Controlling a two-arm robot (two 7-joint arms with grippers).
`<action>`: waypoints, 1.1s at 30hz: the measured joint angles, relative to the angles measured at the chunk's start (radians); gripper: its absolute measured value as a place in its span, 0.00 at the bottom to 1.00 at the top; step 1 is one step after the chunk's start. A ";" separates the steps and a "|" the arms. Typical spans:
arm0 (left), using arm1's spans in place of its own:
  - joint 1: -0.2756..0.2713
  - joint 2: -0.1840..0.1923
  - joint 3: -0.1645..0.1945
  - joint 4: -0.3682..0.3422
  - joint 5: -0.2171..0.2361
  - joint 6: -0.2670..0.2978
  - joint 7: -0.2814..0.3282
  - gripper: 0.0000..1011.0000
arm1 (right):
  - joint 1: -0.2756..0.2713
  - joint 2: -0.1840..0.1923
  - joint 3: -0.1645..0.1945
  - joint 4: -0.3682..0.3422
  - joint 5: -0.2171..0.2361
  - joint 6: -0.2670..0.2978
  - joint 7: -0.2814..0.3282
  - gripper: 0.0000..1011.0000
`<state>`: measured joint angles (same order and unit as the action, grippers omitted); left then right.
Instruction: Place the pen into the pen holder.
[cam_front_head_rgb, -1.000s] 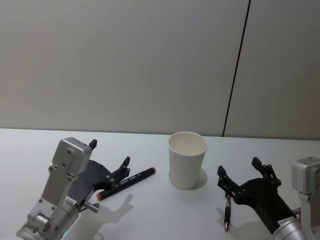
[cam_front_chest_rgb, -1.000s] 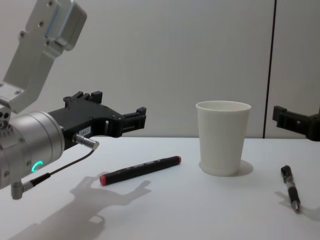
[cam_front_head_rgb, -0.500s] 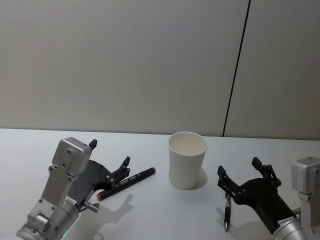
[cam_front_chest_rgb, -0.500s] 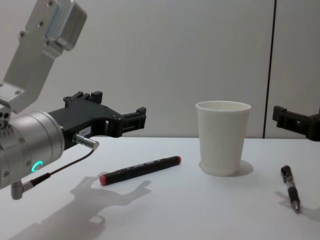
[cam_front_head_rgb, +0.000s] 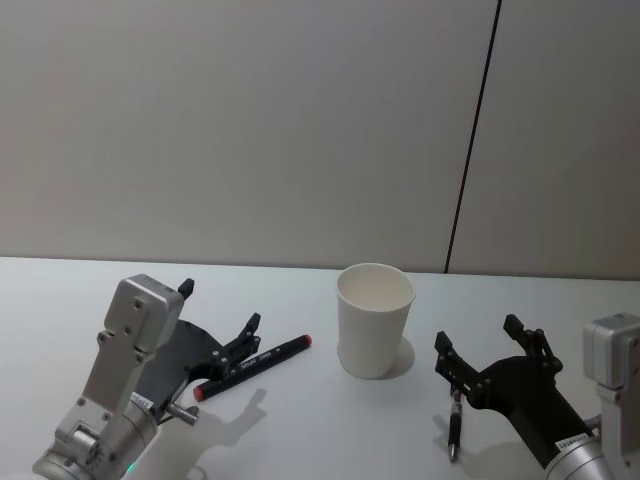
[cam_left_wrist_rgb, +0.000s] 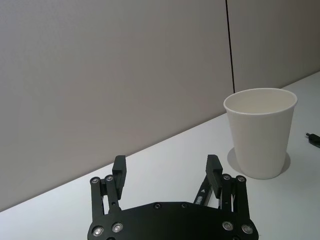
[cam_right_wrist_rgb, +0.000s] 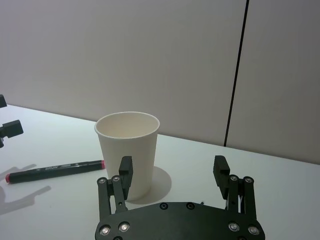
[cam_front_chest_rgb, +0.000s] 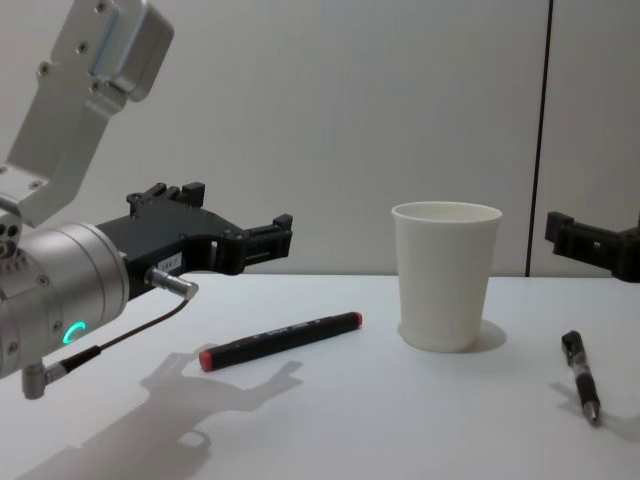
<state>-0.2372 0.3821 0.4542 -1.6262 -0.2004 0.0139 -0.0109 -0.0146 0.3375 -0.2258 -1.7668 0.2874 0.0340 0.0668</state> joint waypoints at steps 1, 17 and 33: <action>0.000 0.000 0.000 0.000 0.000 0.000 0.000 0.99 | 0.000 0.000 0.000 0.000 0.000 0.000 0.000 0.99; 0.000 0.000 0.000 0.000 0.000 0.000 0.000 0.99 | 0.000 0.000 0.000 0.000 0.000 0.000 0.000 0.99; 0.000 0.000 0.000 0.000 0.000 0.000 0.000 0.99 | 0.011 0.002 0.022 0.008 0.013 0.065 0.006 0.99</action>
<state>-0.2372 0.3821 0.4542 -1.6262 -0.2003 0.0139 -0.0109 -0.0036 0.3395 -0.2033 -1.7588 0.3007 0.0986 0.0729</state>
